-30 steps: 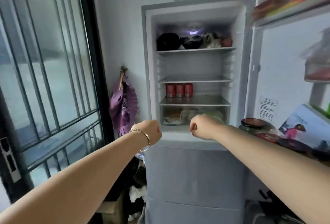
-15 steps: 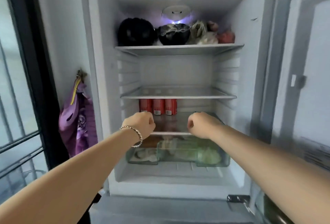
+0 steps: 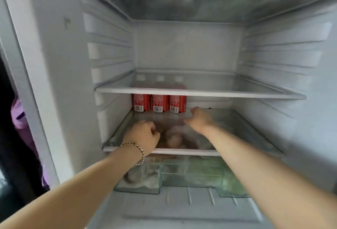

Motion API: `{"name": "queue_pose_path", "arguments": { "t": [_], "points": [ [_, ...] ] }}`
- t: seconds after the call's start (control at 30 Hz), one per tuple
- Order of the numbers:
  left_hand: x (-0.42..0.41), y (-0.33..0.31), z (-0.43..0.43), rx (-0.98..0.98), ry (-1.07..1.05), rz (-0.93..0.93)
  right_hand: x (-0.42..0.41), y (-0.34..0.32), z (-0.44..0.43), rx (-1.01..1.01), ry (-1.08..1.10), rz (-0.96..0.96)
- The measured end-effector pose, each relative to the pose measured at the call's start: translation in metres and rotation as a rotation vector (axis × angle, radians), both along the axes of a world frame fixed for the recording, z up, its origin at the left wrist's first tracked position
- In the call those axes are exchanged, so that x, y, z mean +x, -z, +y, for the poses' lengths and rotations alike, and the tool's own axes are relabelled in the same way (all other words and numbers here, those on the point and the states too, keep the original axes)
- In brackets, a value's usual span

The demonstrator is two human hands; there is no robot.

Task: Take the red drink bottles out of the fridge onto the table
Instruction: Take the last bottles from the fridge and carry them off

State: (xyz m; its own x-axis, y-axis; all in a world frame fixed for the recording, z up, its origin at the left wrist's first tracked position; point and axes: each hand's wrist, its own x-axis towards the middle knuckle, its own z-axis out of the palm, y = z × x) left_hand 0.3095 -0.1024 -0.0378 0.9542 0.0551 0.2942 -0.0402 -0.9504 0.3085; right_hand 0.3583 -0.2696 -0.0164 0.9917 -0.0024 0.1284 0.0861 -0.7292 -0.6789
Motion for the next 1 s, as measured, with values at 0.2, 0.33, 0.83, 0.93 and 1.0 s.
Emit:
{"name": "queue_pose_path", "arguments": {
  "t": [0.2, 0.33, 0.83, 0.93, 1.0],
  "points": [
    [0.013, 0.008, 0.01, -0.033, 0.043, -0.07, 0.064, 0.004, 0.037, 0.275, 0.106, 0.027],
    [0.012, 0.009, 0.009, -0.069, 0.037, -0.069, 0.089, 0.001, 0.045, 0.461, 0.083, -0.012],
    [0.015, 0.014, 0.009, -0.187, -0.003, -0.085, -0.021, 0.02, 0.011, 0.057, 0.115, -0.126],
    [0.017, 0.017, 0.009, -0.296, 0.024, -0.151, -0.042, 0.02, 0.014, -0.086, 0.185, -0.211],
    [0.013, 0.017, 0.007, -0.353, 0.042, -0.255, -0.048, 0.017, 0.019, -0.094, 0.199, -0.231]
  ]
}}
